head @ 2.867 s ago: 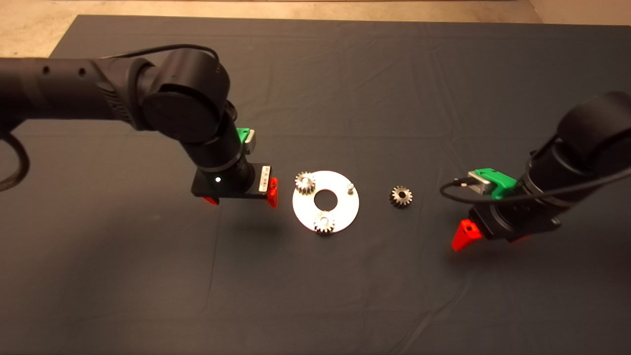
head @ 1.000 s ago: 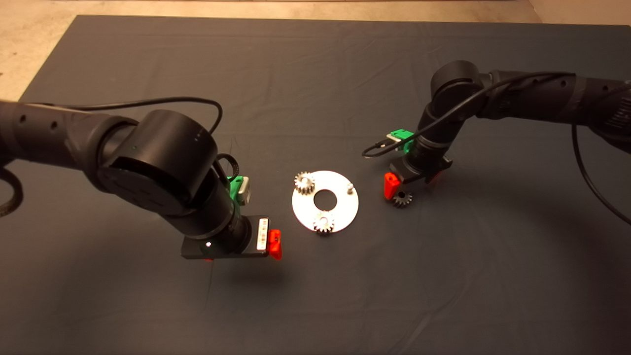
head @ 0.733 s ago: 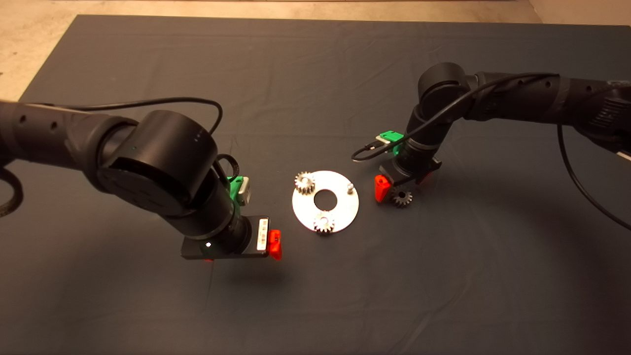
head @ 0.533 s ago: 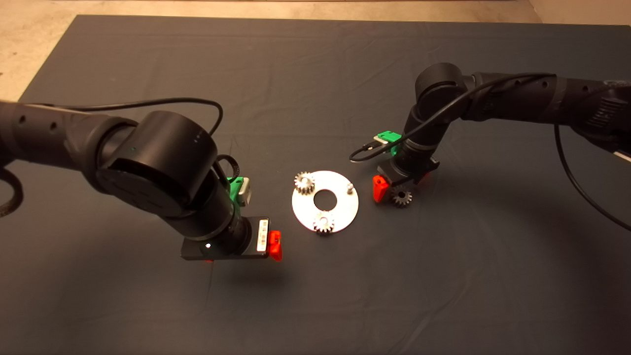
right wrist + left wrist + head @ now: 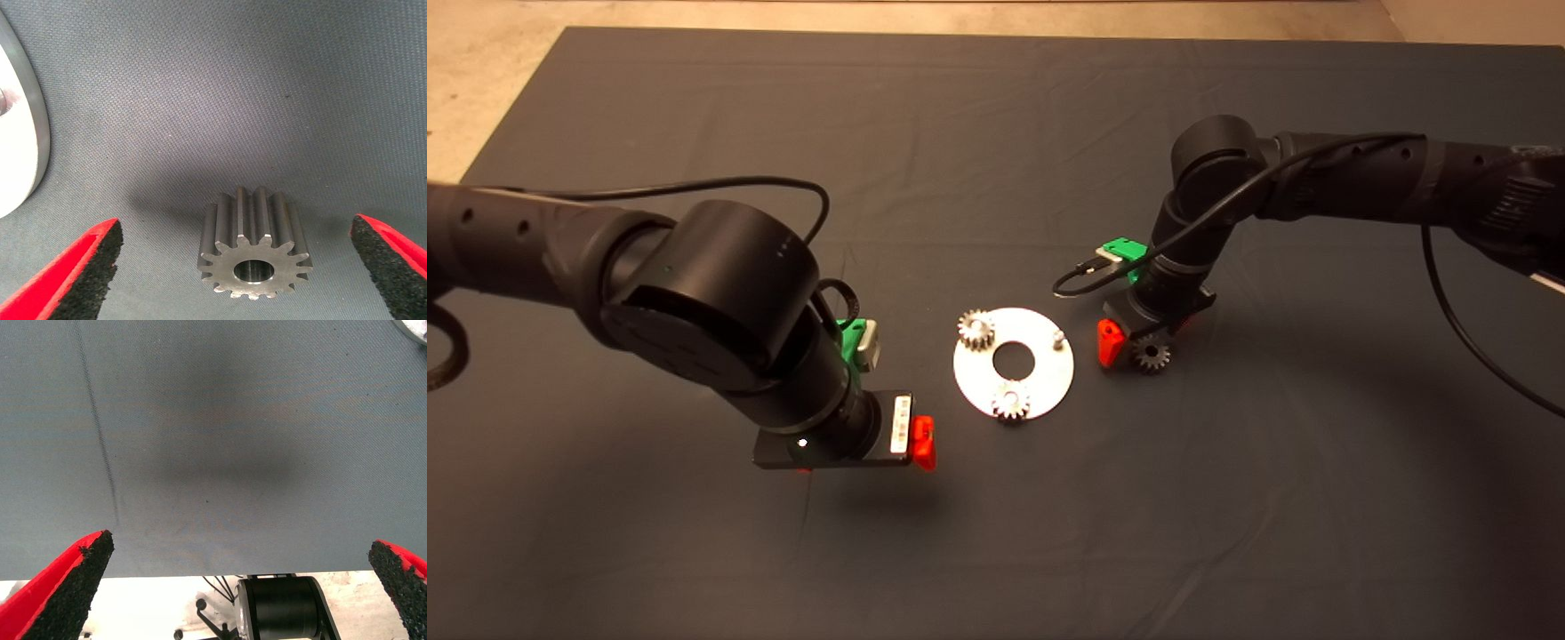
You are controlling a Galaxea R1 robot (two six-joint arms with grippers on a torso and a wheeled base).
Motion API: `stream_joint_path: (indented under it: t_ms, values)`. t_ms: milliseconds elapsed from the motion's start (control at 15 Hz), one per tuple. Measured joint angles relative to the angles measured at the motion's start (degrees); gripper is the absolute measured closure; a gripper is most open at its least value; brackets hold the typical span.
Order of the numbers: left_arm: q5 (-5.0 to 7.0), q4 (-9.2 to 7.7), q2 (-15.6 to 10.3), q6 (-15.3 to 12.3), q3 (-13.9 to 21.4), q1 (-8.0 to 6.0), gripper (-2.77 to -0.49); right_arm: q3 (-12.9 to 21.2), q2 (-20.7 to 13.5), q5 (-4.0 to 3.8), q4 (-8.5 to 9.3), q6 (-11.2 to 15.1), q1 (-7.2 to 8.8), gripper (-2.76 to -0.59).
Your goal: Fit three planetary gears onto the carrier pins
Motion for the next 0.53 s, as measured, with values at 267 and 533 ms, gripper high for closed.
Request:
stream_joint_path:
  t_ms: [267,533]
  values:
    - [0.0,-0.01,0.0,0.24,0.0,0.0,-2.76,0.17,-0.04,-0.02,0.0,0.02,-0.01,-2.37]
    - [0.01,-0.01,-0.07,0.6,0.0,0.0,-2.76,1.11,-0.82,-0.03,-0.1,0.02,-1.13,-2.23]
